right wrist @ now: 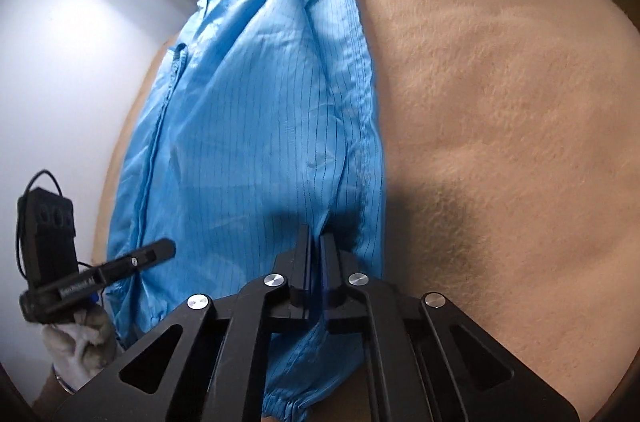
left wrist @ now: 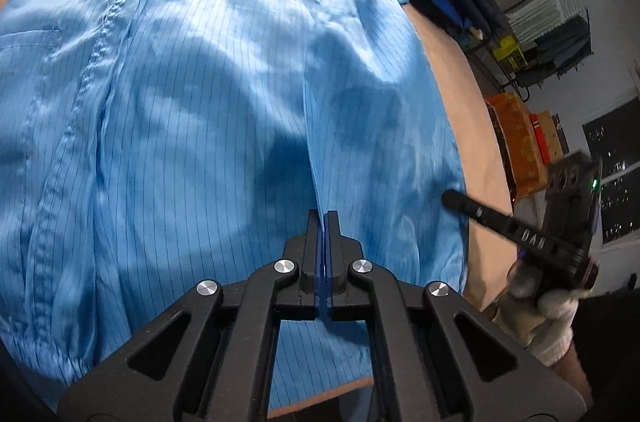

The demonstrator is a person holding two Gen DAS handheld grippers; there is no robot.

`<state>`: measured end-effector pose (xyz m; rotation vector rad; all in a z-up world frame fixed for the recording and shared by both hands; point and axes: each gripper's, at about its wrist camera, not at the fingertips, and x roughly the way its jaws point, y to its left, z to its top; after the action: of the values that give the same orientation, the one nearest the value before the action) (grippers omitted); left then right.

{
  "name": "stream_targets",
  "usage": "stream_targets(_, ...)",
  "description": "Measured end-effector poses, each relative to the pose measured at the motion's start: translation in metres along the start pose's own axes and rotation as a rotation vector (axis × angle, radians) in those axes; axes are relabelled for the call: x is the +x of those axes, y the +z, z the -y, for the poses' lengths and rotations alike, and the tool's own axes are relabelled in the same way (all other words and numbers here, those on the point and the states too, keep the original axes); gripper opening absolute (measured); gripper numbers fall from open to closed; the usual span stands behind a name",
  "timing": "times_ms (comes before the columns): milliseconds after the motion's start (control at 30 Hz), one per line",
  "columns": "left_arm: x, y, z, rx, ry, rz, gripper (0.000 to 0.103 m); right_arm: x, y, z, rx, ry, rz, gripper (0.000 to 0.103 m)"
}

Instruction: Fold large clothes

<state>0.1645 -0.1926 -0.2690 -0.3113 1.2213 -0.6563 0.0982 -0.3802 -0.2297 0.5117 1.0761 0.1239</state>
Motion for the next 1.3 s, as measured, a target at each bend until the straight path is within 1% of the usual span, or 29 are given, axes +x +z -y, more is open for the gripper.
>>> stream_targets(100, -0.002, -0.010, 0.008, 0.038, 0.007, -0.001, 0.000, -0.012, 0.001, 0.000, -0.003, 0.015, 0.038, 0.001)
stream_targets(200, -0.007, -0.018, 0.012, 0.053, -0.001, -0.004, 0.000, -0.022, -0.004, 0.003, 0.006, 0.035, 0.051, 0.001)
stream_targets(367, -0.017, -0.026, 0.016, 0.086, -0.008, 0.010, 0.000, -0.025, -0.010, -0.002, -0.023, 0.037, 0.036, 0.001)
stream_targets(500, -0.026, -0.037, 0.021, 0.106, -0.036, -0.005, 0.000, -0.032, -0.014, -0.016, -0.070, 0.060, 0.030, 0.001)
stream_targets(633, -0.027, -0.056, 0.027, 0.143, -0.056, -0.044, 0.000, -0.059, -0.021, -0.023, -0.100, 0.116, 0.090, 0.001)
stream_targets(700, -0.025, -0.061, 0.029, 0.149, -0.061, -0.060, 0.000, -0.069, -0.022, -0.022, -0.105, 0.123, 0.111, 0.001)
stream_targets(767, -0.024, -0.063, 0.030, 0.154, -0.063, -0.073, 0.000, -0.069, -0.021, -0.021, -0.107, 0.111, 0.108, 0.001)
stream_targets(833, -0.024, -0.065, 0.031, 0.167, -0.062, -0.082, 0.000, -0.064, -0.025, -0.016, -0.109, 0.055, 0.080, 0.001)
stream_targets(900, -0.027, -0.067, 0.030, 0.181, -0.067, -0.089, 0.000, -0.058, -0.025, -0.010, -0.093, 0.031, 0.062, 0.001)
stream_targets(1000, -0.034, -0.069, 0.028, 0.191, -0.058, -0.082, 0.000, -0.051, -0.021, -0.001, -0.050, 0.038, 0.024, 0.002)
stream_targets(1033, -0.037, -0.069, 0.025, 0.192, -0.055, -0.079, 0.000, -0.048, -0.019, 0.003, -0.027, 0.051, 0.008, 0.005)
stream_targets(1100, -0.041, -0.069, 0.020, 0.193, -0.038, -0.073, 0.000, -0.044, -0.019, 0.007, -0.007, 0.064, -0.010, 0.019)
stream_targets(1133, -0.043, -0.069, 0.016, 0.184, -0.030, -0.073, 0.000, -0.041, -0.020, 0.008, 0.000, 0.057, -0.021, 0.031)
stream_targets(1167, -0.045, -0.067, 0.012, 0.167, -0.038, -0.078, 0.000, -0.037, -0.020, 0.009, 0.006, 0.049, -0.034, 0.036)
stream_targets(1233, -0.049, -0.061, 0.005, 0.130, -0.046, -0.067, 0.010, -0.030, -0.022, 0.010, 0.013, 0.054, -0.064, 0.036)
stream_targets(1300, -0.054, -0.056, 0.000, 0.089, -0.066, -0.045, 0.025, -0.023, -0.023, 0.008, 0.017, 0.062, -0.086, 0.036)
